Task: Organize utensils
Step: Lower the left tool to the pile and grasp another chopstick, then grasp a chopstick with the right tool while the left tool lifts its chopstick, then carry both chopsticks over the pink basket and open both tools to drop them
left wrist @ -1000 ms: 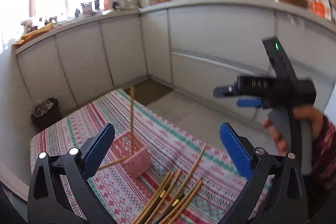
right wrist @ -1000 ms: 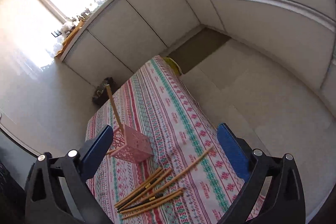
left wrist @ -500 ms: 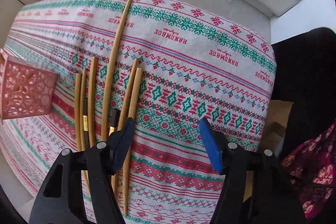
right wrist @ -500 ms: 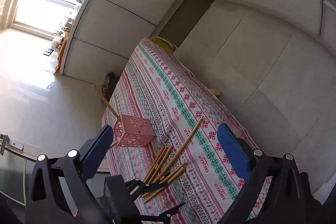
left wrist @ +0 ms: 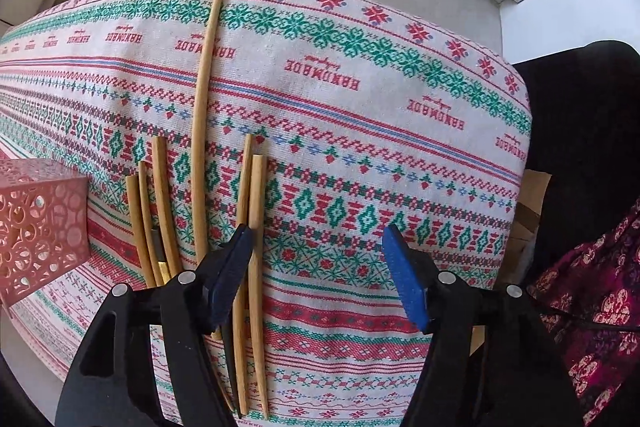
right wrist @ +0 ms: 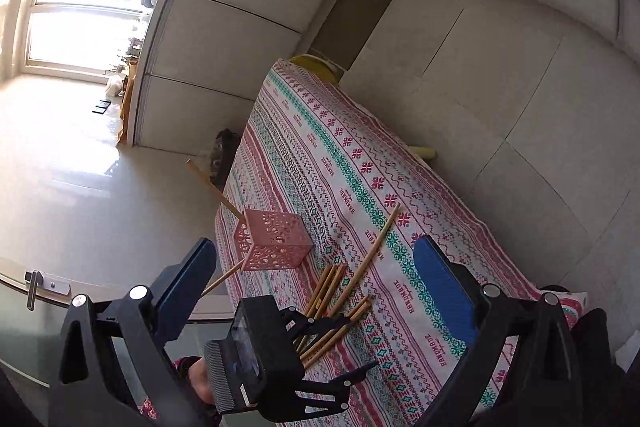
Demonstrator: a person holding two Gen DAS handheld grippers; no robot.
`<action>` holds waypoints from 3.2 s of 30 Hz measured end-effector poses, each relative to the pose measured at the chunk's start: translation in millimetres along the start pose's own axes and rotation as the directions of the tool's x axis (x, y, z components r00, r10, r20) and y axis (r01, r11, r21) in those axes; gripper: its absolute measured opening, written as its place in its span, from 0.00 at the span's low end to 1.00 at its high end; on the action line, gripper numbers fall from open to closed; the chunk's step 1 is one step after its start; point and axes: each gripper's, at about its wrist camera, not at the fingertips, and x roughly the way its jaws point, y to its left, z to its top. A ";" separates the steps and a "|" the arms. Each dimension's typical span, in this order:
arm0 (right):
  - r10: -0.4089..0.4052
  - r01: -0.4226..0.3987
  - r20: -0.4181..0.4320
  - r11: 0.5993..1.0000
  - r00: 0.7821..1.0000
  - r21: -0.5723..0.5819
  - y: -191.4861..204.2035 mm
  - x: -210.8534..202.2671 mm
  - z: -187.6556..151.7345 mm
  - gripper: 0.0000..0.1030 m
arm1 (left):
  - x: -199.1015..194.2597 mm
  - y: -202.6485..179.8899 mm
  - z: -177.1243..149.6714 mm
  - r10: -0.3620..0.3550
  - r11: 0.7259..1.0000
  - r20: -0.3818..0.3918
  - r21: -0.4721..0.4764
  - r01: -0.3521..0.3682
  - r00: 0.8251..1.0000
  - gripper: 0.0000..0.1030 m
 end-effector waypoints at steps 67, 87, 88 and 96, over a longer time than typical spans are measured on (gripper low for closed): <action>-0.169 0.256 0.226 0.859 0.959 -0.444 88.3 107.6 -112.8 0.08 | -176.6 -47.2 -281.0 0.490 0.736 0.798 -0.594 0.325 0.351 0.06; 0.105 0.163 0.366 0.760 0.925 -0.629 141.1 -27.6 -150.1 0.06 | -207.9 -50.2 -281.5 0.620 0.673 0.750 -0.660 0.334 0.232 0.06; 0.112 0.161 0.372 0.762 0.921 -0.627 143.0 -31.4 -147.0 0.06 | -212.5 -48.1 -280.2 0.631 0.668 0.744 -0.665 0.334 0.222 0.06; 0.219 0.119 0.438 0.774 0.872 -0.622 166.0 -57.9 -106.0 0.06 | -268.3 -25.3 -247.3 0.721 0.631 0.681 -0.721 0.287 0.126 0.06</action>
